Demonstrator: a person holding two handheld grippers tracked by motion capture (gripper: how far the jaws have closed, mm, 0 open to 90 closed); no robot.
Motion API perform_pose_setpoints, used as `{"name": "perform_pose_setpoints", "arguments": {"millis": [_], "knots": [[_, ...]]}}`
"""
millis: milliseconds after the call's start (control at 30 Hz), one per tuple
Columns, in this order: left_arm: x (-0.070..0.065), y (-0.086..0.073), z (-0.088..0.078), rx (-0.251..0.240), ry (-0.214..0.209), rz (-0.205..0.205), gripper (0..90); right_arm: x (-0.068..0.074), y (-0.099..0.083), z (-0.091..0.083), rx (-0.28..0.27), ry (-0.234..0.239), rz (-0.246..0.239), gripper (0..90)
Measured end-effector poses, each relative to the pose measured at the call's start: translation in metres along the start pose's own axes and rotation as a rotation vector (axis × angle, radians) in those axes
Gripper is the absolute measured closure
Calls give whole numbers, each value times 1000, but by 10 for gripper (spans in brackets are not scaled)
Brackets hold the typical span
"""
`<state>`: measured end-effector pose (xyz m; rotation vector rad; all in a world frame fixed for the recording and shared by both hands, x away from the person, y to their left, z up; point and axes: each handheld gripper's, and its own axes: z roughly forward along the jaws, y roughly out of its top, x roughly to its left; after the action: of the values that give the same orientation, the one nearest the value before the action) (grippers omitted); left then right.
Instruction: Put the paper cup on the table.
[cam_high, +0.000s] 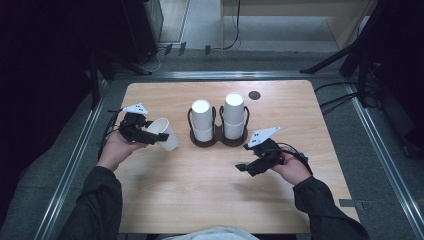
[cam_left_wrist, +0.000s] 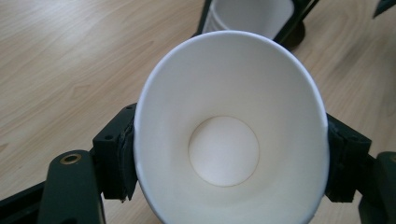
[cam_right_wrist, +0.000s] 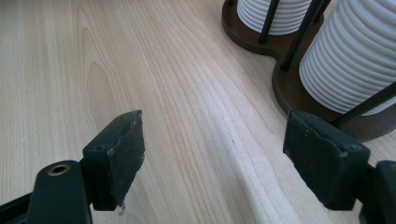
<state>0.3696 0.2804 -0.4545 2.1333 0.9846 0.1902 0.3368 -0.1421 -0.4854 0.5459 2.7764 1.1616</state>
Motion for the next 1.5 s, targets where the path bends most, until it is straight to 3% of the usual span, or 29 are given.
{"name": "perform_pose_setpoints", "arguments": {"millis": [67, 100, 200, 300, 333, 467, 600, 700, 867, 1267, 1500], "knots": [[2, -1, 0, -1, 6, -12, 231, 0, 0, 0, 2, 1, -1, 207], [7, -1, 1, 11, 32, -19, 231, 1, 0, 1, 6, 1, -6, 207], [15, -2, 0, 16, 57, -36, 231, 3, -1, 1, 14, 3, -9, 207], [21, -2, -1, 18, 67, -54, 231, 3, -2, 1, 14, 0, -11, 207], [26, -2, -2, 24, 93, -70, 231, 4, -3, 0, 20, -1, -11, 207], [34, -1, -5, 10, 117, -83, 231, 5, -5, 0, 21, -3, -8, 207], [40, -3, -4, 26, 142, -91, 225, 6, -6, -1, 23, -5, -9, 207], [49, -4, -4, 36, 160, -123, 224, 8, -8, -1, 21, -2, -23, 207], [54, -3, 0, 48, 199, -129, 223, 11, -11, -2, 36, -7, -27, 207], [63, -4, 10, 61, 218, -152, 215, 13, -18, -7, 30, -19, -34, 207], [64, -6, 13, 91, 255, -144, 208, 14, -19, -6, 36, -17, -33, 207]]}}
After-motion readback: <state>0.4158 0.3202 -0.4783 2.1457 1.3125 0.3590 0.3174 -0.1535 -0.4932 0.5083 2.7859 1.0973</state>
